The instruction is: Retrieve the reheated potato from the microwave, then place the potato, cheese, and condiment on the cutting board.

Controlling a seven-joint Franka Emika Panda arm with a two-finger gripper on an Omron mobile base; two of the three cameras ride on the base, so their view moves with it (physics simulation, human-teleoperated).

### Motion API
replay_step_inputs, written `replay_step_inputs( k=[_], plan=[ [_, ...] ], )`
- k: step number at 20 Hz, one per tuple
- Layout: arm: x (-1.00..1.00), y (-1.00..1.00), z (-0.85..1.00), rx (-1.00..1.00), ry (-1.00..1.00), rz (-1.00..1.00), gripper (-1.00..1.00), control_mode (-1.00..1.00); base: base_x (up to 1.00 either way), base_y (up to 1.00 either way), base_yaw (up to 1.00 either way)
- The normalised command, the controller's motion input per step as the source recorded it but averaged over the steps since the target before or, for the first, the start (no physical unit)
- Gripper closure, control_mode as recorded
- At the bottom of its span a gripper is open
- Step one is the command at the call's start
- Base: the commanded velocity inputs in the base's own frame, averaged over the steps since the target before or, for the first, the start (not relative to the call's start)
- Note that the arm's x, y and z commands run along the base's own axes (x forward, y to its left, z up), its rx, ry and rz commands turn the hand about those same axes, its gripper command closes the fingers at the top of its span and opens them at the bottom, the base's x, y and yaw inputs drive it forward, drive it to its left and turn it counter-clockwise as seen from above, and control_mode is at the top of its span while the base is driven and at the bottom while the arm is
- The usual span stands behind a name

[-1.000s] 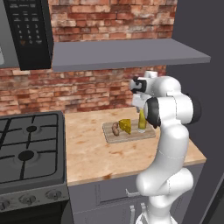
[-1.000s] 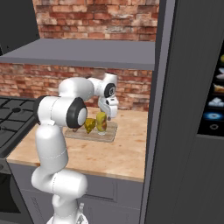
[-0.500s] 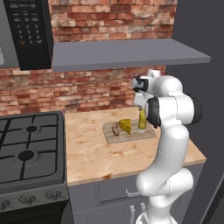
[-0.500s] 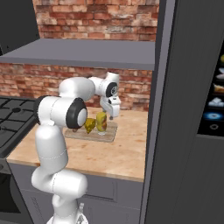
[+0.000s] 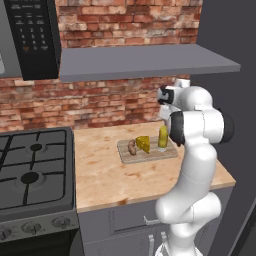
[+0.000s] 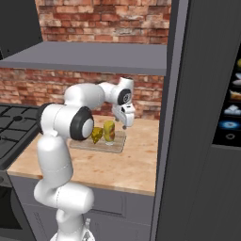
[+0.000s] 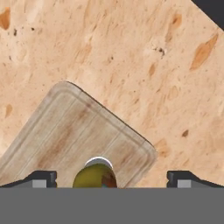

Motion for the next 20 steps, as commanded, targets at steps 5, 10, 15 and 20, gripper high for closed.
replay_step_inputs(
  k=[5, 10, 15, 20],
  plan=[
    [-0.35, -0.23, 0.03, 0.00, -0.13, 0.00, -1.00, -1.00, 0.00, 0.00, 0.00],
    [-0.51, -0.13, 0.00, 0.00, -0.16, 0.00, -1.00, -1.00, 0.00, 0.00, 0.00],
    [-0.44, -0.09, 0.10, 0.00, -0.05, 0.00, -1.00, -1.00, 0.00, 0.00, 0.00],
    [-0.39, -0.10, 0.24, 0.00, 0.00, 0.00, -1.00, -1.00, 0.00, 0.00, 0.00]
  ],
)
